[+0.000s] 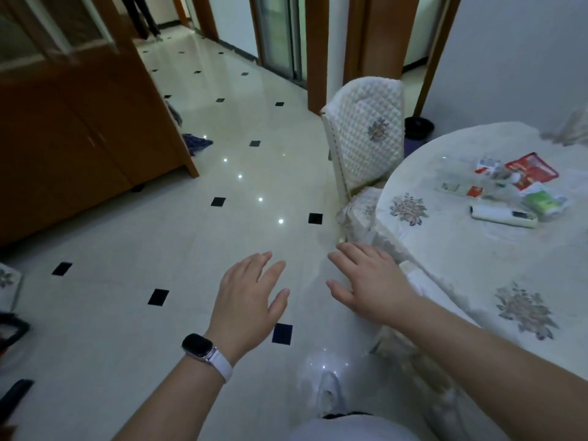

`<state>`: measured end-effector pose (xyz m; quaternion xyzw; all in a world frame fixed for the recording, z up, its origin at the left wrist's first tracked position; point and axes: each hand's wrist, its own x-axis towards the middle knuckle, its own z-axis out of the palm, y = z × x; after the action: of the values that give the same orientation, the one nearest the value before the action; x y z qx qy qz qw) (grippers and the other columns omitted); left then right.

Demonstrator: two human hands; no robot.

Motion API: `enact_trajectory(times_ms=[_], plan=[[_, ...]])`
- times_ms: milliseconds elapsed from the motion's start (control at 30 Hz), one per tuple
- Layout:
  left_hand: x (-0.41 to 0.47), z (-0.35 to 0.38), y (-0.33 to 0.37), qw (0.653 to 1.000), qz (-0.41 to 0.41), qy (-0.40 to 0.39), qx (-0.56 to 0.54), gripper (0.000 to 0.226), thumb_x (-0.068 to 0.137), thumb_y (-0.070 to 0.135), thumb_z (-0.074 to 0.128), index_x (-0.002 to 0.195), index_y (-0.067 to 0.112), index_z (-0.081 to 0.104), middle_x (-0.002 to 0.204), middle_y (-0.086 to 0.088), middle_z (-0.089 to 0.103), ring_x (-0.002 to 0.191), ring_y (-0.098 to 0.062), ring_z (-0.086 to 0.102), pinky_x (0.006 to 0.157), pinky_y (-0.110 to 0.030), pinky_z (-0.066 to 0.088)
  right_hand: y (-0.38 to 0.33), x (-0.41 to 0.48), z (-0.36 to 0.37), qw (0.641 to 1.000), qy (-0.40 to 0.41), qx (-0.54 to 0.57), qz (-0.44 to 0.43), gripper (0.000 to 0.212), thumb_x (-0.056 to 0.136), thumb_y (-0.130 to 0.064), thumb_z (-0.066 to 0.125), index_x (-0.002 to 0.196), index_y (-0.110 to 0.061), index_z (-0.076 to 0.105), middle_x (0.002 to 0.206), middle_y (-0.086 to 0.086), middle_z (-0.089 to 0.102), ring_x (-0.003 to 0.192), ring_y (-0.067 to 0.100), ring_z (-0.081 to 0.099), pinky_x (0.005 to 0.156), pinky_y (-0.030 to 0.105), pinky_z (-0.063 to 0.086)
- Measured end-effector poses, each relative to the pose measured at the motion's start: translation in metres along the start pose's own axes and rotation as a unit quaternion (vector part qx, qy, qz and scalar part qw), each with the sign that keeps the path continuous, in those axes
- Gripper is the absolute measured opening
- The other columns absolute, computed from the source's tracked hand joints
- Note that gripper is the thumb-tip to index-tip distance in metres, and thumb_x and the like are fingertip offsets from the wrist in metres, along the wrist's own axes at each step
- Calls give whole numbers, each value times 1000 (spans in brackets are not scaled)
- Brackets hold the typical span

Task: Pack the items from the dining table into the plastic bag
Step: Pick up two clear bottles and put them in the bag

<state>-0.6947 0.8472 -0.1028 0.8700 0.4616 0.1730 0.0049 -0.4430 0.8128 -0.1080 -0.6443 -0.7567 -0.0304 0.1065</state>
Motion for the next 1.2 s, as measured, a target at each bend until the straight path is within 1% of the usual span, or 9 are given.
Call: enact_trajectory(times_ms=[100,200,400,600,767,900,1000,1100,1200], plan=[[62,9,-15,1000,23,-9,2,47,90,43,48,126,17,64,131,-8,60,119,-28,56,100,-43,43,29,49,1,1000,1,2,16,52,86,-54,43,119,-19,63,124,4,62,112,26,58,91,39,47],[117,20,-27,999,42,0,-12,47,90,43,49,126,16,64,130,-10,60,119,-29,56,99,-44,44,58,84,0,998,-2,10,54,53,86,-54,42,120,-18,61,126,4,60,115,27,56,91,41,45],[218,52,-50,990,139,5,-36,46,91,42,51,125,15,65,129,-11,61,117,-30,57,97,-42,43,97,124,8,990,6,-16,139,52,84,-52,43,118,-18,63,124,3,62,112,26,57,91,40,45],[326,98,-78,969,231,-2,-84,43,88,40,55,121,15,65,125,-9,62,116,-28,56,95,-42,44,125,174,29,966,-7,-43,255,49,85,-52,47,118,-20,64,121,2,63,111,26,58,91,41,47],[411,128,-101,945,298,-37,-130,42,87,40,56,121,16,64,124,-9,62,112,-30,58,92,-44,48,132,222,31,932,-32,-66,356,51,87,-54,45,122,-22,62,126,0,61,116,24,57,93,40,46],[462,147,-100,919,354,-62,-162,42,88,40,57,122,16,65,125,-9,62,113,-30,58,92,-45,50,134,239,28,896,-26,-84,435,48,86,-52,48,119,-21,64,125,1,63,112,24,59,90,39,48],[489,160,-82,897,398,-70,-178,44,88,42,51,122,17,65,126,-8,62,115,-29,57,92,-44,48,134,237,23,871,-24,-77,484,49,85,-52,47,120,-21,63,125,1,62,112,24,58,89,40,49],[509,176,-52,866,442,-91,-214,42,88,40,56,123,17,64,129,-8,60,119,-28,53,98,-44,44,139,224,21,836,-15,-80,542,50,84,-52,47,119,-20,64,123,2,63,111,26,59,88,40,49],[524,191,-16,844,479,-104,-217,41,85,36,62,121,17,64,128,-9,60,117,-30,55,96,-46,46,153,207,25,808,-2,-80,584,50,85,-53,44,117,-20,64,123,3,63,111,27,59,87,40,50]])
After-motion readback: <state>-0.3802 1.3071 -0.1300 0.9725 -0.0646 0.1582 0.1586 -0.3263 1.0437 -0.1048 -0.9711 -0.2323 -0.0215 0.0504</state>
